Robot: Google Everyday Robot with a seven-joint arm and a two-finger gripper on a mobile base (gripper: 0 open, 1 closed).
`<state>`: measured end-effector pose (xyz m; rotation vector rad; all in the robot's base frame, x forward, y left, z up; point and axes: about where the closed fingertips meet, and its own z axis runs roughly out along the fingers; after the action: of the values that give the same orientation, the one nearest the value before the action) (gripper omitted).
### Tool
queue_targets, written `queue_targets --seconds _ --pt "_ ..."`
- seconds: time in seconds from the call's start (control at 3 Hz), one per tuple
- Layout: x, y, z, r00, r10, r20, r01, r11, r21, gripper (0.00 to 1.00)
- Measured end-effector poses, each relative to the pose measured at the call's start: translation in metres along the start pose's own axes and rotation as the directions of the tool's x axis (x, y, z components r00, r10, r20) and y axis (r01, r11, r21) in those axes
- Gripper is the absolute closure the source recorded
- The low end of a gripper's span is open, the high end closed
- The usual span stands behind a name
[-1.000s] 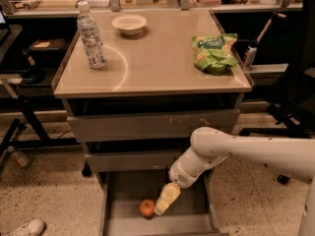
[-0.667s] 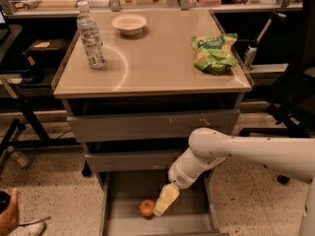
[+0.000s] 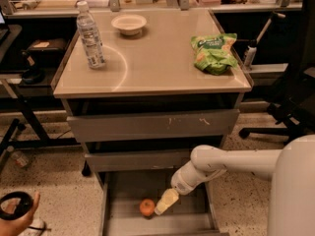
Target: Pick orange from bottom drawer and place on counter
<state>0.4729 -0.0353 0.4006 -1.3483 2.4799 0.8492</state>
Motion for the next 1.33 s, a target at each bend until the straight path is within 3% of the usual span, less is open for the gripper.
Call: queue_targets --seconds 0.33,1.0,1.33 --pt "0.026 -0.030 0.048 0.996 0.083 0.017 -0.083 0.9963 -0.022 0.00" --pt "0.034 -0.032 0.065 0.997 0.074 0.018 -0.073 0.9969 -0.030 0.00" --pt "0.049 -0.063 0.122 0.996 0.070 0.055 -0.069 0.9976 -0.007 0.00"
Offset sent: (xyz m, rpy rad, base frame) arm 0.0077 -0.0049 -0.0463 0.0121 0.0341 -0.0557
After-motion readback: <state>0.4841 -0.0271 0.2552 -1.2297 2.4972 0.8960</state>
